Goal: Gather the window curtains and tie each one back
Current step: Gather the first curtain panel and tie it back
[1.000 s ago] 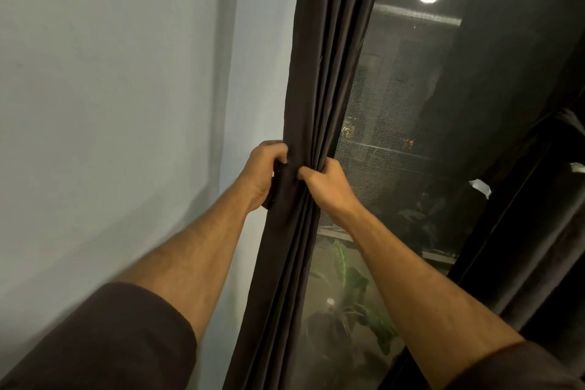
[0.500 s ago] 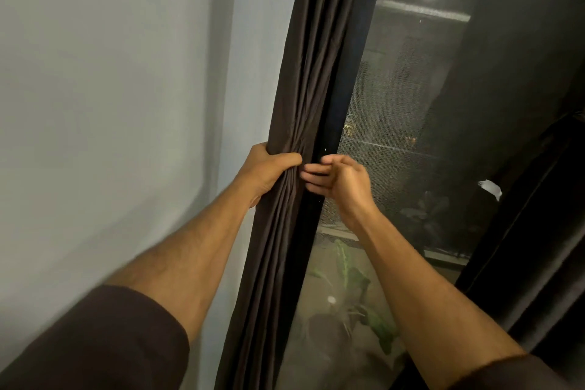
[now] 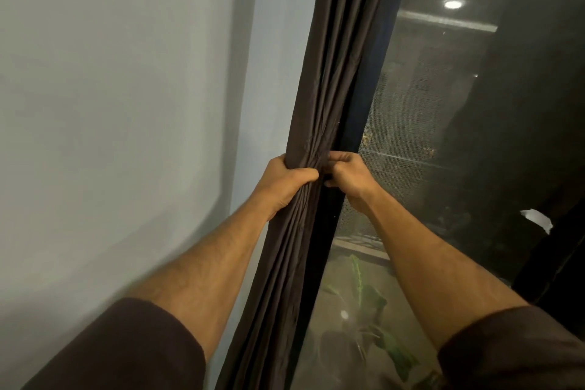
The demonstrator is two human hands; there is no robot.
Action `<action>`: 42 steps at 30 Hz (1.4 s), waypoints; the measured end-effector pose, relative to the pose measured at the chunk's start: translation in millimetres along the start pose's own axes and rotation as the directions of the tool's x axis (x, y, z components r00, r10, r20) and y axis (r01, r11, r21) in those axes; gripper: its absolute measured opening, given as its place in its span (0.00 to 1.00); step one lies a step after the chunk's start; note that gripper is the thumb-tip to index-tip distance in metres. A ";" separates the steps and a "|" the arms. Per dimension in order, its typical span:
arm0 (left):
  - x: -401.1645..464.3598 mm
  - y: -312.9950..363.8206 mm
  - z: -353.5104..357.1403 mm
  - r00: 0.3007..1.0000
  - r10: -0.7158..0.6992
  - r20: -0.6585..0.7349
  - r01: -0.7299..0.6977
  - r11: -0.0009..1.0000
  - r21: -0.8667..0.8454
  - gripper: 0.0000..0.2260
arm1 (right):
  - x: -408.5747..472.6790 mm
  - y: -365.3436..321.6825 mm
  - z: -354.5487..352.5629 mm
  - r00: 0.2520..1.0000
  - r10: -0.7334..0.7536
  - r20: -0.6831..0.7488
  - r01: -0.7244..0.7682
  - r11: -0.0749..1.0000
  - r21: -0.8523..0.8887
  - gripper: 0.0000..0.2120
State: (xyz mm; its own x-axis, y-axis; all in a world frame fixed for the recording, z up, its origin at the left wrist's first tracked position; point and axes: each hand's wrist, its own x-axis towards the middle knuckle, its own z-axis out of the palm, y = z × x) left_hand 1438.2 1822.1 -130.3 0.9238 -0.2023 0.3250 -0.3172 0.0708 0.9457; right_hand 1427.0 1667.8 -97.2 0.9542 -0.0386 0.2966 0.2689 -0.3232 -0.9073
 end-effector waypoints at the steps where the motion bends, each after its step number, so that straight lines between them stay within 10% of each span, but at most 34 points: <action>1: 2.3 0.1 0.1 1.000 -0.002 0.006 0.002 1.000 -0.001 0.14 | 3.3 1.4 0.1 1.000 -0.001 0.010 0.001 1.000 0.012 0.16; 12: 14.3 2.6 -10.7 0.999 0.009 0.051 -0.013 0.997 0.079 0.21 | 28.8 -20.9 -6.0 0.923 0.159 0.349 -0.021 0.930 -0.367 0.14; 17: 8.1 8.4 -2.2 0.992 0.093 0.080 -0.114 0.945 0.307 0.37 | 12.0 -25.2 -1.8 0.967 0.002 0.253 0.151 0.798 -0.583 0.09; 26: -17.0 9.2 7.6 0.985 0.109 -0.131 -0.019 0.832 0.554 0.29 | -49.5 -3.5 -3.8 0.974 -0.220 -0.049 0.087 0.568 -0.819 0.12; 34: -46.1 24.0 13.3 0.950 -0.009 -0.312 0.184 0.823 0.538 0.33 | -102.4 9.7 10.5 0.954 -0.194 -0.228 0.134 0.957 -0.256 0.05; 38: -59.9 26.1 14.2 0.920 -0.185 -0.345 0.266 0.941 0.207 0.19 | -111.5 0.1 20.8 0.994 -0.057 -0.094 0.060 0.998 0.029 0.05; 42: -73.2 27.2 4.7 0.933 -0.276 -0.229 0.263 0.961 -0.090 0.10 | -110.5 -5.6 24.4 0.996 -0.085 -0.012 0.084 0.996 -0.042 0.06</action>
State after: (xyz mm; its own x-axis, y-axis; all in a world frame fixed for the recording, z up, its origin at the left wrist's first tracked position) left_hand 1360.9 1834.2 -128.4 0.9990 0.0150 0.0417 -0.0430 0.1024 0.9938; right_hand 1323.3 1696.9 -132.2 0.9262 -0.0227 0.3762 0.3428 -0.3645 -0.8658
